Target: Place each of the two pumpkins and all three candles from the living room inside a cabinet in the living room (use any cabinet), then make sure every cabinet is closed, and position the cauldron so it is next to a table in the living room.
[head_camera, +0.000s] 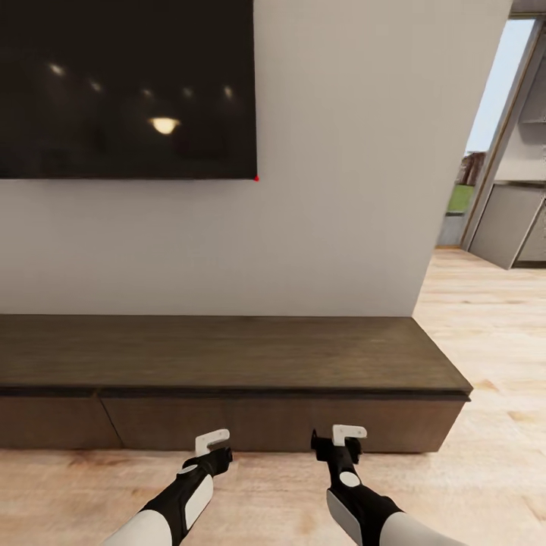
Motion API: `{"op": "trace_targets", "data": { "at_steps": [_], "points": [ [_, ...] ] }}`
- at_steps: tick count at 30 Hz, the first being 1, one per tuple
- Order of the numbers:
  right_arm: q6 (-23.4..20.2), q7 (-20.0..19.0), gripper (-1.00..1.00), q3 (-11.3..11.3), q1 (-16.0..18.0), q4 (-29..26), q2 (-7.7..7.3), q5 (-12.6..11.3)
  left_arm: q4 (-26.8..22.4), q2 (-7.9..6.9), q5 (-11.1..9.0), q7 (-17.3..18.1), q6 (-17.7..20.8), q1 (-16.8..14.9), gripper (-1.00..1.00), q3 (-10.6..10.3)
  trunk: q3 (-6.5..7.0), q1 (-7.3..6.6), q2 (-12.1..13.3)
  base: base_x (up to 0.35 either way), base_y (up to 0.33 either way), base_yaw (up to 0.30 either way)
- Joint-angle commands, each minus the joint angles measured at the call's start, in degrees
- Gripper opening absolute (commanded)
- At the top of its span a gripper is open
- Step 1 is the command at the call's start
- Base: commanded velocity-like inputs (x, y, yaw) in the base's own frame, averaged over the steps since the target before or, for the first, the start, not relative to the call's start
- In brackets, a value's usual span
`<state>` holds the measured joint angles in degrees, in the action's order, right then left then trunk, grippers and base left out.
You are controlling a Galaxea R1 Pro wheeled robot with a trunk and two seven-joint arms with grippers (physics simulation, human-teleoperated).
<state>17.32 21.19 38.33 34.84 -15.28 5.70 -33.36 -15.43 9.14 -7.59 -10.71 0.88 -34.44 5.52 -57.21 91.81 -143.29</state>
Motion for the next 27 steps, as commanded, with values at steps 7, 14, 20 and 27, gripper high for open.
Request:
{"op": "trace_targets", "data": {
  "at_steps": [7, 14, 20, 27],
  "points": [
    [0.3, -1.4, 1.00, 0.5, -0.9, 5.3, 0.06, -0.6, 8.5, -0.37, -0.5, 0.0, -2.2, 0.0, 1.00, 0.4, 1.42, -0.57, 0.8, 0.000, 0.000, 0.003],
    [0.4, -2.5, 1.00, 0.4, -3.9, 7.6, 0.37, -0.7, 11.7, -0.73, -0.4, 0.1, -3.0, 0.0, 1.00, 0.4, 2.68, -2.11, 3.6, 0.000, 0.000, 0.158],
    [0.4, -2.6, 1.00, 0.4, -4.4, 9.1, 0.48, -1.6, 12.0, -0.94, -0.4, 0.1, -3.1, 0.0, 1.00, 0.4, 3.76, -3.43, 6.0, 0.000, 0.000, 0.286],
    [0.4, -2.6, 1.00, 0.3, -4.5, 9.4, 0.52, -1.9, 12.1, -1.11, -0.3, 0.1, -3.1, 0.0, 1.00, 0.4, 5.01, -4.96, 8.9, 0.000, 0.000, 0.297]
  ]
}}
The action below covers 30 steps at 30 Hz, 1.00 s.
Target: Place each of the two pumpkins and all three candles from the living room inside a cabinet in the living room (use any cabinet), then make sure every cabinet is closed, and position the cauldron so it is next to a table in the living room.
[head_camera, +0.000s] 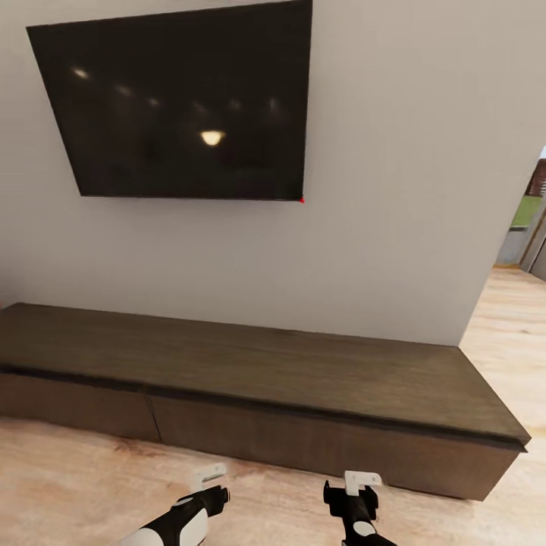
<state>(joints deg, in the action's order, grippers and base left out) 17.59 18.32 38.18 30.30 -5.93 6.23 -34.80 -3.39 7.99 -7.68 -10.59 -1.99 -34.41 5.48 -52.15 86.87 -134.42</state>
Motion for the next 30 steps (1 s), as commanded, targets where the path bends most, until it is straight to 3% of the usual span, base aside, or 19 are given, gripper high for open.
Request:
{"op": "trace_targets", "data": {
  "at_steps": [1, 9, 16, 30],
  "points": [
    [0.2, 0.2, 1.00, 0.5, 0.0, 0.0, 0.00, -0.5, 0.0, 0.03, -0.2, 0.0, -0.2, 0.0, 1.00, 0.4, -0.05, -0.02, 0.0, 0.000, 0.000, 0.299],
    [0.2, 0.2, 1.00, 0.5, 0.0, 0.0, 0.06, -0.5, 0.2, 0.07, -0.2, 0.0, -0.2, 0.0, 1.00, 0.4, -0.05, -0.02, 0.0, 0.000, 0.000, 0.278],
    [0.1, 0.2, 1.00, 0.5, 0.0, 0.0, 0.13, -0.5, 0.5, -0.01, -0.4, 0.0, -0.2, 0.0, 1.00, 0.5, -0.05, -0.02, 0.0, 0.000, 0.037, 0.063],
    [0.1, 0.2, 1.00, 0.5, 0.0, 0.0, 0.18, -0.5, 0.7, 0.01, -0.4, 0.0, -0.2, 0.0, 1.00, 0.5, -0.05, -0.02, 0.0, 0.000, 0.288, 0.003]
  ]
}}
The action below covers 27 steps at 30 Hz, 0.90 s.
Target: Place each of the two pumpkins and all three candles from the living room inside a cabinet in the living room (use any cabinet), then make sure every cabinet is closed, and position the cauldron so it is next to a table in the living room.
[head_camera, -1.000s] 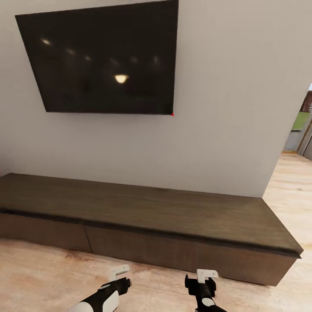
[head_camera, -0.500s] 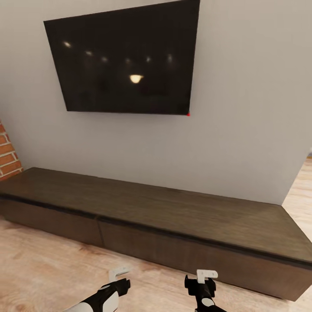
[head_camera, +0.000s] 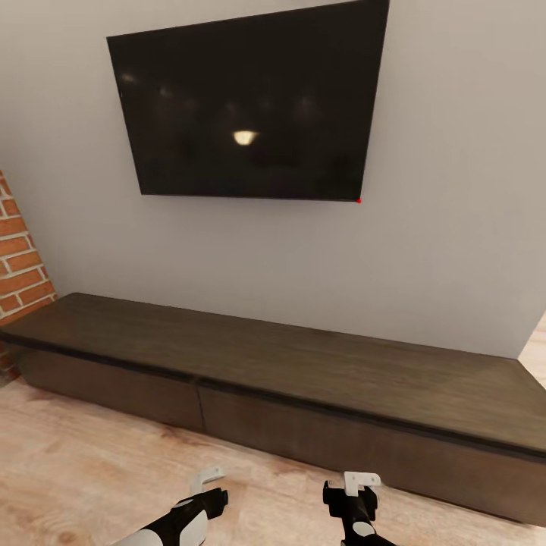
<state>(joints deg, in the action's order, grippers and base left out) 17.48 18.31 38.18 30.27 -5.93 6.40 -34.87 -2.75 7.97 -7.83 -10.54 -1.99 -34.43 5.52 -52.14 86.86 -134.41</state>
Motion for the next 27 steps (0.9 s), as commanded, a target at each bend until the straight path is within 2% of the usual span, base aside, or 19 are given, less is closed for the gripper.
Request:
{"op": "trace_targets", "data": {
  "at_steps": [1, 9, 27],
  "points": [
    [0.2, 0.2, 1.00, 0.5, 0.0, 0.1, 0.01, -0.5, 0.0, 0.03, -0.2, 0.0, -0.2, 0.0, 1.00, 0.4, -0.05, -0.01, 0.0, 0.000, 0.322, 0.000],
    [0.2, 0.2, 1.00, 0.5, 0.0, 0.1, 0.01, -0.5, 0.0, 0.03, -0.2, 0.0, -0.2, 0.0, 1.00, 0.4, -0.05, -0.01, 0.0, 0.000, 0.200, 0.000],
    [0.2, 0.2, 1.00, 0.5, 0.0, 0.1, 0.10, -0.5, 0.0, 0.09, -0.2, 0.0, -0.2, 0.0, 1.00, 0.4, 0.66, -0.01, 0.0, 0.000, 0.012, -0.051]
  ]
}}
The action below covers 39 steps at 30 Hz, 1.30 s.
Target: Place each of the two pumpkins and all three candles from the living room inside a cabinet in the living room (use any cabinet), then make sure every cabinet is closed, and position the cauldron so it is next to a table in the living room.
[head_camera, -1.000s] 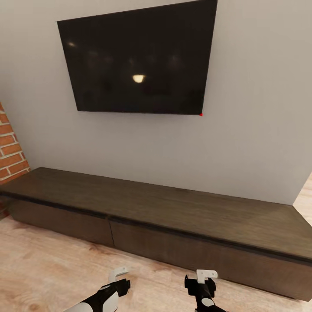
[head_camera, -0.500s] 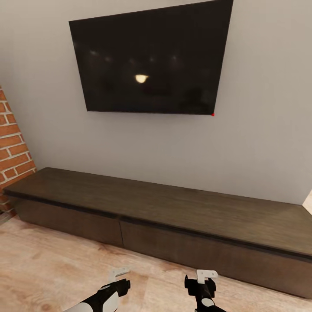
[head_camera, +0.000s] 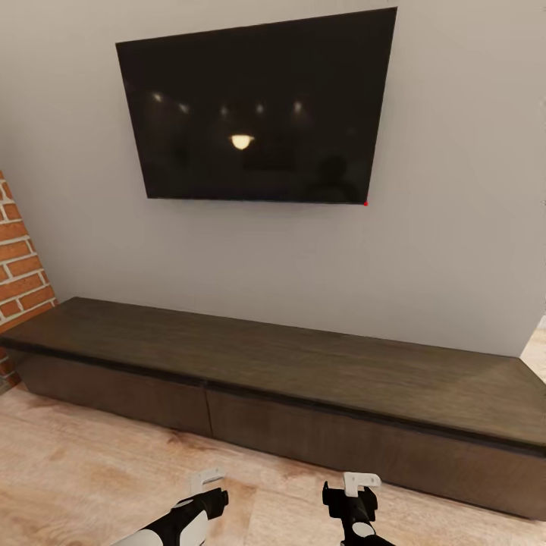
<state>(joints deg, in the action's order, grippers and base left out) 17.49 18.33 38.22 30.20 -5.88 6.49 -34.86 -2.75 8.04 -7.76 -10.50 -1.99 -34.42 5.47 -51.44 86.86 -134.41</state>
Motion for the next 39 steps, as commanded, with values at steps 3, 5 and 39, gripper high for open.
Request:
{"op": "trace_targets", "data": {
  "at_steps": [3, 5, 39],
  "points": [
    [0.2, 0.3, 1.00, 0.5, 0.0, 0.1, 0.01, -0.5, 0.1, 0.05, -0.2, -0.1, -0.2, 0.0, 1.00, 0.4, -0.05, -0.01, 0.0, 0.000, 0.087, -0.001],
    [0.2, 0.3, 1.00, 0.5, 0.0, 0.1, 0.01, -0.5, 0.1, 0.05, -0.2, -0.1, -0.2, 0.0, 1.00, 0.4, -0.05, -0.01, 0.0, 0.000, 0.268, -0.002],
    [0.2, 0.2, 1.00, 0.5, 0.0, 0.1, 0.01, -0.5, 0.2, 0.05, -0.2, -0.1, -0.2, 0.0, 1.00, 0.4, 1.44, -0.01, 0.0, 0.000, 0.289, -0.148]
  ]
}}
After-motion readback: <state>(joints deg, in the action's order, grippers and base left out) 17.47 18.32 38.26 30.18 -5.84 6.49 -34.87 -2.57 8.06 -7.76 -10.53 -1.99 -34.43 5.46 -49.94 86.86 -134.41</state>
